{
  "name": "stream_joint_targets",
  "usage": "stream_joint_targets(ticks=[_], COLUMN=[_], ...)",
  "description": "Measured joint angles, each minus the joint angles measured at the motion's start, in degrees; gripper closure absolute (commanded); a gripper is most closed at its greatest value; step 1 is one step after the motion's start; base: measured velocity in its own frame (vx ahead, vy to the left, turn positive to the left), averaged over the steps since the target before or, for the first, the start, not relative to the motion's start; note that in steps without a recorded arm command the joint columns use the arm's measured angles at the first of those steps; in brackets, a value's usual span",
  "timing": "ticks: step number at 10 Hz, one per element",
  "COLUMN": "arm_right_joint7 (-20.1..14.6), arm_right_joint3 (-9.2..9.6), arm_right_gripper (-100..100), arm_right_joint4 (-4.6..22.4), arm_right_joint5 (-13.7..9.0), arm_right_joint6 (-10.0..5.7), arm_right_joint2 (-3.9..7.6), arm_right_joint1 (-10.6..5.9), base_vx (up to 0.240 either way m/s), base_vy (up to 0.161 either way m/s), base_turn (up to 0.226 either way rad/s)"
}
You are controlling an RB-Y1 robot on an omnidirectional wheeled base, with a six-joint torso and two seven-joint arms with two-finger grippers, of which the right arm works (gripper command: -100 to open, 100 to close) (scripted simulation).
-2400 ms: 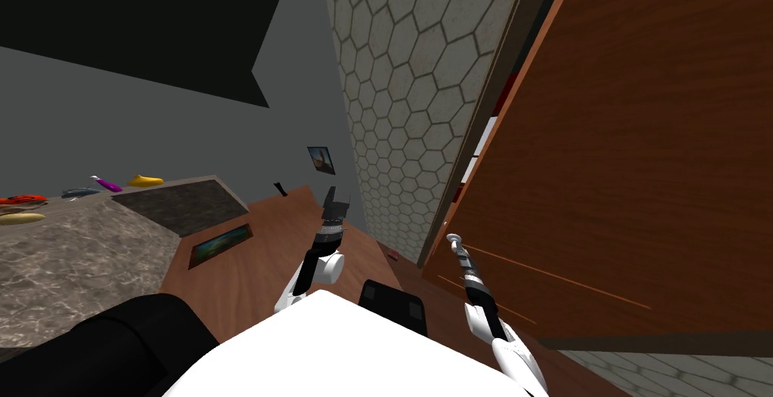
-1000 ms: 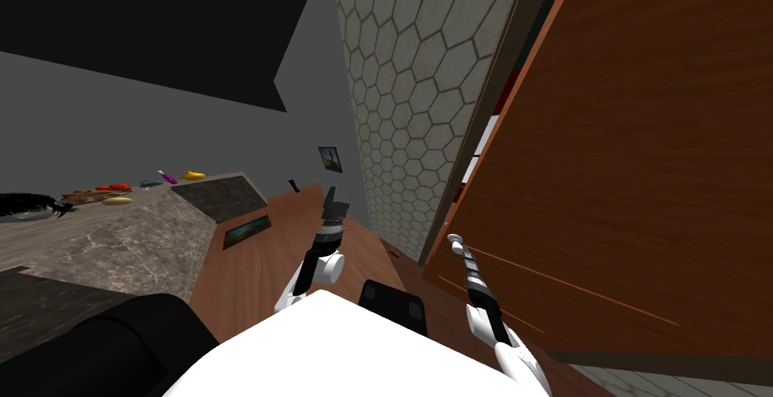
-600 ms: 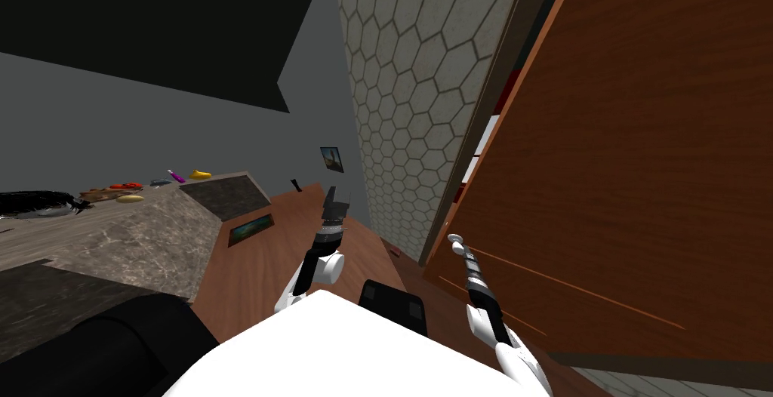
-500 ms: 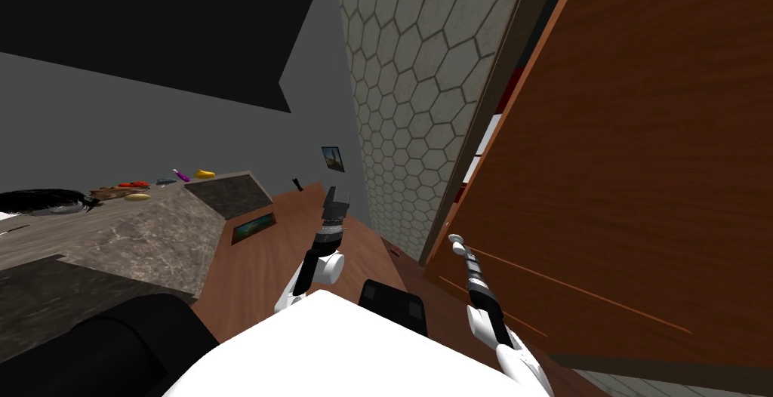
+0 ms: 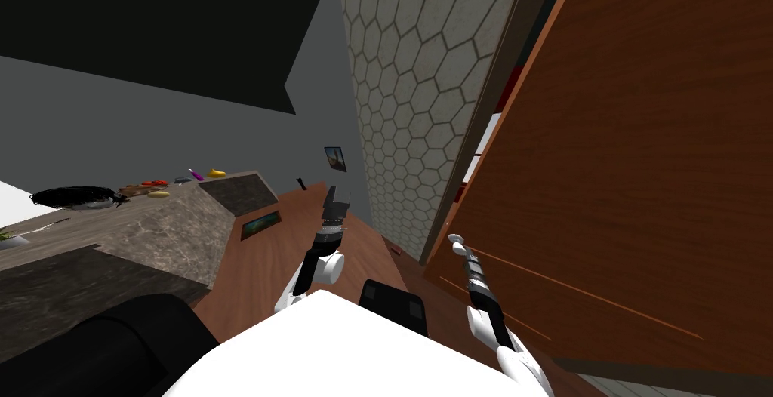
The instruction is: Pull the door open
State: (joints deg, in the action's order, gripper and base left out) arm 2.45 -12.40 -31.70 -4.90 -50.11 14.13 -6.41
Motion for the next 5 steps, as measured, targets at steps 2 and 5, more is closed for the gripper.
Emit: stream_joint_targets(ticks=[2,5], arm_right_joint7=[-2.6,-6.3], arm_right_joint3=[0.25,0.60], arm_right_gripper=[100,100], arm_right_joint4=[0.5,-1.1], arm_right_joint5=[-0.7,-1.8], arm_right_joint6=[0.03,0.43], arm_right_joint2=[0.28,0.12], arm_right_joint1=[-0.15,0.98], base_vx=[-0.028,-0.030], base_vy=[-0.013,-0.018], base_turn=[0.038,0.066])
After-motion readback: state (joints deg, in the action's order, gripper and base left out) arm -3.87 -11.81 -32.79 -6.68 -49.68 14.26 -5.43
